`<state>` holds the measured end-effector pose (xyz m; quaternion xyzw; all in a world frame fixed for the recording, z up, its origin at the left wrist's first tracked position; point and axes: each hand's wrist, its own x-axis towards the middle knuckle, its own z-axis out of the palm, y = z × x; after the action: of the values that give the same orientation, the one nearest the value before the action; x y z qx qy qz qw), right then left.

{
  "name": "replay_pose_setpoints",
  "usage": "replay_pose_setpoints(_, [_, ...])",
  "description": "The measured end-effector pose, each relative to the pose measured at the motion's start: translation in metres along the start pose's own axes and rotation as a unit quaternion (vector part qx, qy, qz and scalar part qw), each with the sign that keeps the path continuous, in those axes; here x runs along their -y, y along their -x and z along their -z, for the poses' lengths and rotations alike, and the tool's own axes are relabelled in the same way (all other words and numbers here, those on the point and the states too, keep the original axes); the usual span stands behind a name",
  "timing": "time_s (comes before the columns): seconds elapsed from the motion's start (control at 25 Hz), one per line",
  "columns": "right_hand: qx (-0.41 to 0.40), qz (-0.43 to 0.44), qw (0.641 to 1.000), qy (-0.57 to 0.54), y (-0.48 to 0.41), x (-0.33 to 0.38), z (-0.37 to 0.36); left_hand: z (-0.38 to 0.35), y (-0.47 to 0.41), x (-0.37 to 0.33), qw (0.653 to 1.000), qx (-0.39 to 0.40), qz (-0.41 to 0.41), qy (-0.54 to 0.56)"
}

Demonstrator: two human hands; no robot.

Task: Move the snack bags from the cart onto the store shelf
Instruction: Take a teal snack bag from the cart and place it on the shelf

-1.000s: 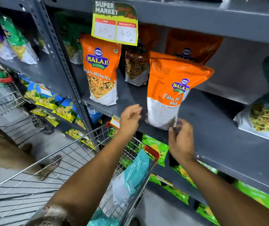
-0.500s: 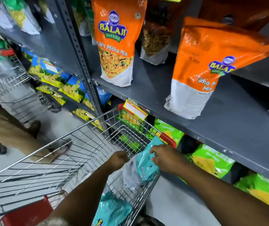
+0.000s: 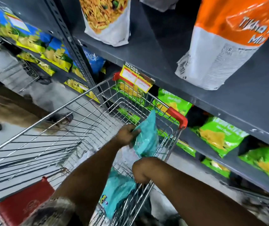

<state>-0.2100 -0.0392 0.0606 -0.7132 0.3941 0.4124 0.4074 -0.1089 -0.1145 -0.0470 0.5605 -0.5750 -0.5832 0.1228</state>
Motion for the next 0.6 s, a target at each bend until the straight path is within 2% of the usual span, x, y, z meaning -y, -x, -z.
replay_pose_setpoints(0.08, [-0.002, 0.004, 1.0, 0.026, -0.009, 0.0, 0.0, 0.013, 0.017, 0.011, 0.992, -0.056, 0.036, 0.112])
replay_pose_setpoints(0.16, [-0.042, -0.024, 0.999, -0.004, -0.014, -0.001, -0.002, 0.029, 0.036, 0.02, 0.97, -0.136, 0.067, 0.189])
replay_pose_setpoints(0.24, [-0.144, -0.051, 0.978, -0.141, -0.01, -0.001, 0.0, 0.044, 0.057, 0.018, 0.941, -0.196, 0.084, 0.261])
replay_pose_setpoints(0.32, [-0.265, -0.06, 0.898, -0.347, -0.003, -0.004, 0.004, 0.056, 0.073, 0.004, 0.918, -0.231, 0.075, 0.314])
replay_pose_setpoints(0.4, [-0.365, -0.06, 0.8, -0.473, 0.006, -0.007, 0.012, 0.066, 0.088, -0.019, 0.908, -0.25, 0.053, 0.333])
replay_pose_setpoints(0.44, [-0.404, -0.051, 0.774, -0.485, 0.013, -0.008, 0.017, 0.071, 0.097, -0.033, 0.904, -0.259, 0.042, 0.336])
replay_pose_setpoints(0.52, [-0.467, -0.016, 0.752, -0.465, 0.031, -0.011, 0.024, 0.079, 0.113, -0.064, 0.9, -0.27, 0.013, 0.342])
replay_pose_setpoints(0.6, [-0.525, 0.028, 0.715, -0.461, 0.056, -0.014, 0.027, 0.084, 0.131, -0.093, 0.899, -0.282, -0.01, 0.334])
